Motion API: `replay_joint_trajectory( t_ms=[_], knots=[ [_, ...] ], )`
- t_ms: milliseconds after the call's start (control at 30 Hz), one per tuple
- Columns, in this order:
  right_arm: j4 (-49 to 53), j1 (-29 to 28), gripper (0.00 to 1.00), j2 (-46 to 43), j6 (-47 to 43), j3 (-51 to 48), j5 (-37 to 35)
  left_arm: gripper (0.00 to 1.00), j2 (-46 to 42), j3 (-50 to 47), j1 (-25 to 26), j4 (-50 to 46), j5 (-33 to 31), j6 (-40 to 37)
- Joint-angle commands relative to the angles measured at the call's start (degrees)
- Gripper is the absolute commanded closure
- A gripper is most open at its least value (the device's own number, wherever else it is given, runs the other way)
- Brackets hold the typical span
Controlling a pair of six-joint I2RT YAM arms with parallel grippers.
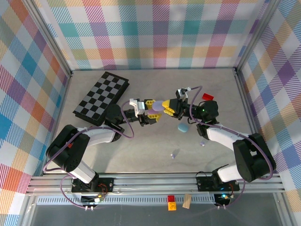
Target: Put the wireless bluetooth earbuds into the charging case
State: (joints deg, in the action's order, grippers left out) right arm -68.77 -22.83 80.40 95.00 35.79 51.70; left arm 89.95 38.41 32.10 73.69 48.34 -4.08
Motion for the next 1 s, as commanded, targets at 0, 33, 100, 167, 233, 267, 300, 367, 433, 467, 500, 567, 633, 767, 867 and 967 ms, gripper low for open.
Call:
replay_joint_trajectory(
  t_ms=[0,33,100,167,233,267,300,367,433,467,500,567,633,767,867,967],
  knots=[
    [0.25,0.19,0.95,-1.47,-2.05,0.77,0.33,0.48,-0.3,1.47,-0.46,2.96,-0.25,-1.02],
    [0.51,0.24,0.95,-1.5,-2.25,0.65,0.31,0.48,-0.3,1.44,-0.5,2.95,-0.21,-1.02],
    [0.72,0.24,0.95,-1.52,-2.37,0.5,0.24,0.49,-0.39,1.49,-0.45,2.95,-0.02,-1.02],
    [0.75,0.2,0.95,-1.39,-2.45,0.43,0.24,0.49,-0.61,1.49,-0.42,2.99,0.17,-0.87],
    [0.83,0.24,0.95,-1.21,-2.54,0.48,0.24,0.49,-0.73,1.58,-0.4,2.97,0.52,-0.76],
    [0.77,0.24,0.95,-1.13,-2.46,0.45,0.24,0.49,-0.74,1.58,-0.44,2.96,0.66,-0.67],
    [0.67,0.22,0.95,-1.04,-2.45,0.58,0.2,0.49,-0.74,1.58,-0.46,2.97,0.66,-0.51],
    [0.69,0.23,0.95,-0.95,-2.58,0.8,0.34,0.5,-0.74,1.58,-0.46,2.96,0.82,-0.42],
    [1.49,0.24,0.95,-0.97,-3.02,0.81,0.42,0.5,-0.74,1.64,-0.45,2.95,1.03,-0.19],
    [1.71,0.21,0.95,-1.04,-3.16,0.7,0.35,0.5,-0.74,1.66,-0.46,2.95,1.14,-0.1],
    [1.56,0.24,0.95,-0.95,-3.17,0.61,0.33,0.51,-0.74,1.75,-0.46,2.96,1.15,0.03],
    [1.4,0.24,0.95,-1.01,-3.07,0.62,0.28,0.51,-0.83,1.68,-0.39,2.96,1.23,0.03],
    [1.72,0.24,0.95,-1.04,-3.41,0.76,0.32,0.51,-0.83,1.75,-0.46,2.96,1.32,0.03],
    [1.84,0.24,0.95,-0.95,-3.5,0.66,0.33,0.55,-0.66,1.92,-0.46,2.97,1.76,0.38],
    [2.41,0.24,0.95,-1.11,-3.95,0.58,0.27,0.55,-0.74,1.93,-0.43,2.98,1.94,0.53],
    [2.33,0.24,0.95,-1.04,-4.03,0.65,0.33,0.55,-0.74,2.01,-0.46,2.96,1.98,0.6]
  ],
)
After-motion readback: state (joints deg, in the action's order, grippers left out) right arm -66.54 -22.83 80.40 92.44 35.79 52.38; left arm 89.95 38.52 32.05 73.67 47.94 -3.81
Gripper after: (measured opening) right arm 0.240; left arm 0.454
